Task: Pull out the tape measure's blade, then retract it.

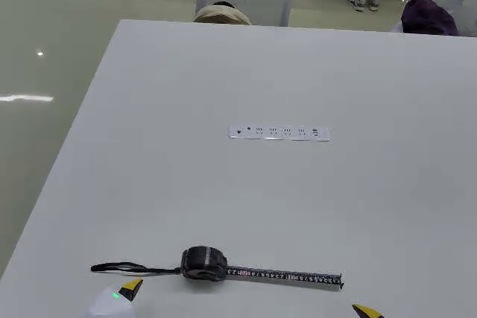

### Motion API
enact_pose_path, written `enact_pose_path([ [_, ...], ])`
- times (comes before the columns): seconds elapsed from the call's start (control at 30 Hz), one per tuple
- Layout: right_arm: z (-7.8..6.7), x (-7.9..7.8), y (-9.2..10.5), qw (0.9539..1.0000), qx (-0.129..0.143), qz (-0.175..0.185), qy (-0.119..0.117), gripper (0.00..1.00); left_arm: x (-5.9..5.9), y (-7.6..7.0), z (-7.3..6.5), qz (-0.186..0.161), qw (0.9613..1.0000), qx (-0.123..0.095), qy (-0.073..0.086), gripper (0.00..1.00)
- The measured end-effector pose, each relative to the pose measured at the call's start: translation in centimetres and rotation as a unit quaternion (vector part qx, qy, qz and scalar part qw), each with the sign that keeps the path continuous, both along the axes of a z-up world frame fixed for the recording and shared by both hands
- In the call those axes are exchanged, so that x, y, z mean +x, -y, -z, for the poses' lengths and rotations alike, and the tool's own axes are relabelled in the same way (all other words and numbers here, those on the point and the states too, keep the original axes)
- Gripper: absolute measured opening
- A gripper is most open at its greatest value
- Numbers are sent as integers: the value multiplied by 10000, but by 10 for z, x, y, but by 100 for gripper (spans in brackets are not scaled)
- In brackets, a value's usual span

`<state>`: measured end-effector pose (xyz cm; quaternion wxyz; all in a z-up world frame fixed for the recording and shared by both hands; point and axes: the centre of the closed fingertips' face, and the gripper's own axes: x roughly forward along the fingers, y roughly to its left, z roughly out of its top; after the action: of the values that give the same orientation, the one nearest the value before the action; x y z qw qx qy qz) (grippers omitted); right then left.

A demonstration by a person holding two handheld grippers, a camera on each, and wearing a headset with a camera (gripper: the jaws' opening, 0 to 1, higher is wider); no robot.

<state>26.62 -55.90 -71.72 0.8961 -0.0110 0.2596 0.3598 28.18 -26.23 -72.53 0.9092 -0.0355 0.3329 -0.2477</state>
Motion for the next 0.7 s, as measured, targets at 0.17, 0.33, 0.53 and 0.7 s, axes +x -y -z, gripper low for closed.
enact_pose_path([
  [0.17, 0, 1, 0, 10000, -6, -14, 1, 52, 5, 2, -2, -104, 9999, 22, 26, 86],
  [0.33, 2, 3, 2, 10000, -2, 5, 16, 52, 8, 8, -2, -123, 9999, 10, 3, 86],
  [0.53, -2, 5, 2, 10000, -21, 0, 33, 52, 9, 10, 0, -202, 9998, -24, -85, 86],
  [0.7, -2, 8, 5, 10000, -23, 9, 50, 52, 13, 11, 0, -250, 9996, -9, -92, 86],
])
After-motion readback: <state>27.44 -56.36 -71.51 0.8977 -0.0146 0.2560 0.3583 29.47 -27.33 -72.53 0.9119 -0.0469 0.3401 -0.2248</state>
